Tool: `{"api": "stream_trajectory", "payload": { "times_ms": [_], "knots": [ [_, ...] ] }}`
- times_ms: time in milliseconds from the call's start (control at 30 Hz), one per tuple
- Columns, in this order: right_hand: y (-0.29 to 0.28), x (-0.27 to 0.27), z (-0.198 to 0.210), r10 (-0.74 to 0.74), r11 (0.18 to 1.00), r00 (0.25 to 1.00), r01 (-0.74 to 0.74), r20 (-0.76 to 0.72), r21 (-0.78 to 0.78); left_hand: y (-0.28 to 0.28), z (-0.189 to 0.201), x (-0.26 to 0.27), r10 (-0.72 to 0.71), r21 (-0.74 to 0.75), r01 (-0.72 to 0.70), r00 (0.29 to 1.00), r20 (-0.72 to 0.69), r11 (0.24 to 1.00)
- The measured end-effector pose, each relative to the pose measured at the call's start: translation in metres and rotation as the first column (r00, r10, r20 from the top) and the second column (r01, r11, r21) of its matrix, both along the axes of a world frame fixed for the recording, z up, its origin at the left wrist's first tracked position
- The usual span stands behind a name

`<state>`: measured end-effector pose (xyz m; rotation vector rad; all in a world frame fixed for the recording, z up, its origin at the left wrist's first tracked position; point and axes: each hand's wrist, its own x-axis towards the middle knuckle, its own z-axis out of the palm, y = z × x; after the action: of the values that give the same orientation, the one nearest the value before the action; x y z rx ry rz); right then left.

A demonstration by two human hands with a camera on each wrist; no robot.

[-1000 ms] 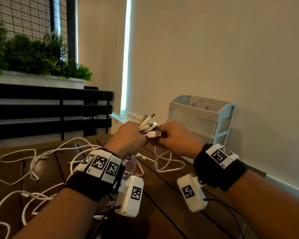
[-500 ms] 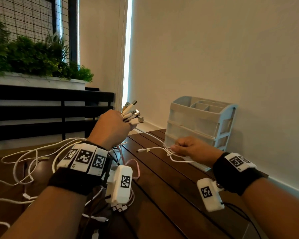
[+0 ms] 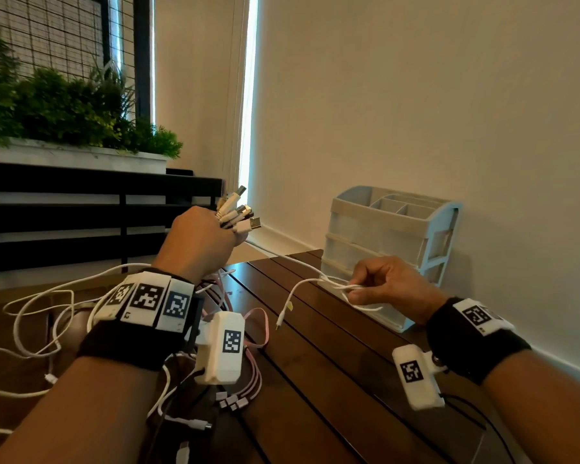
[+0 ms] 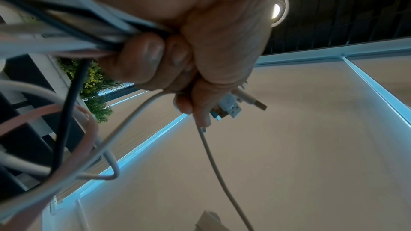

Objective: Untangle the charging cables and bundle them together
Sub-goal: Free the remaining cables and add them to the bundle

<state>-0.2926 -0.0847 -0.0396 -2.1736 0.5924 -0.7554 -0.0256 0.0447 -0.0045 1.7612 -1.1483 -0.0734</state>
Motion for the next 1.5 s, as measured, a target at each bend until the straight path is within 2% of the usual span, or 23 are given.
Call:
{"api": "stream_trajectory", "payload": {
  "times_ms": [167, 333, 500, 733, 900, 1167, 1367, 1433, 1500],
  "knots": [
    [0.007, 0.011, 0.005, -0.035, 0.997, 0.997, 0.039, 0.066, -0.060, 0.000, -0.001, -0.001, -0.011, -0.011, 0.011, 1.000, -0.025, 1.000],
    [0.017, 0.027, 0.009, -0.046, 0.986, 0.999, 0.050, 0.028, -0.159, -0.002, -0.001, -0.018, -0.132, 0.022, 0.132, 0.991, -0.012, 0.991],
    [0.023, 0.038, 0.012, -0.051, 0.976, 0.997, 0.063, 0.058, -0.211, -0.003, -0.003, -0.028, -0.193, 0.069, 0.191, 0.981, 0.023, 0.979],
    [0.030, 0.041, 0.019, 0.031, 0.988, 0.996, -0.019, 0.080, -0.151, -0.007, -0.009, -0.037, -0.270, 0.215, 0.249, 0.960, 0.071, 0.944],
    [0.032, 0.040, 0.022, 0.026, 0.994, 0.995, -0.015, 0.098, -0.105, -0.006, -0.009, -0.041, -0.326, 0.263, 0.299, 0.943, 0.065, 0.917],
    [0.034, 0.044, 0.026, 0.032, 0.998, 0.996, -0.027, 0.088, -0.054, 0.002, -0.005, -0.048, -0.419, 0.197, 0.410, 0.908, 0.004, 0.891],
    [0.034, 0.044, 0.026, 0.062, 0.993, 0.998, -0.059, 0.022, -0.100, -0.001, -0.007, -0.053, -0.370, 0.203, 0.364, 0.929, -0.009, 0.909],
    [0.031, 0.042, 0.026, -0.057, 0.965, 0.997, 0.040, -0.061, -0.259, 0.000, -0.007, -0.052, -0.331, 0.200, 0.330, 0.943, -0.031, 0.922],
    [0.022, 0.039, 0.025, -0.284, 0.887, 0.953, 0.219, -0.107, -0.406, 0.000, -0.006, -0.049, -0.297, 0.188, 0.302, 0.953, -0.055, 0.934]
  ]
}}
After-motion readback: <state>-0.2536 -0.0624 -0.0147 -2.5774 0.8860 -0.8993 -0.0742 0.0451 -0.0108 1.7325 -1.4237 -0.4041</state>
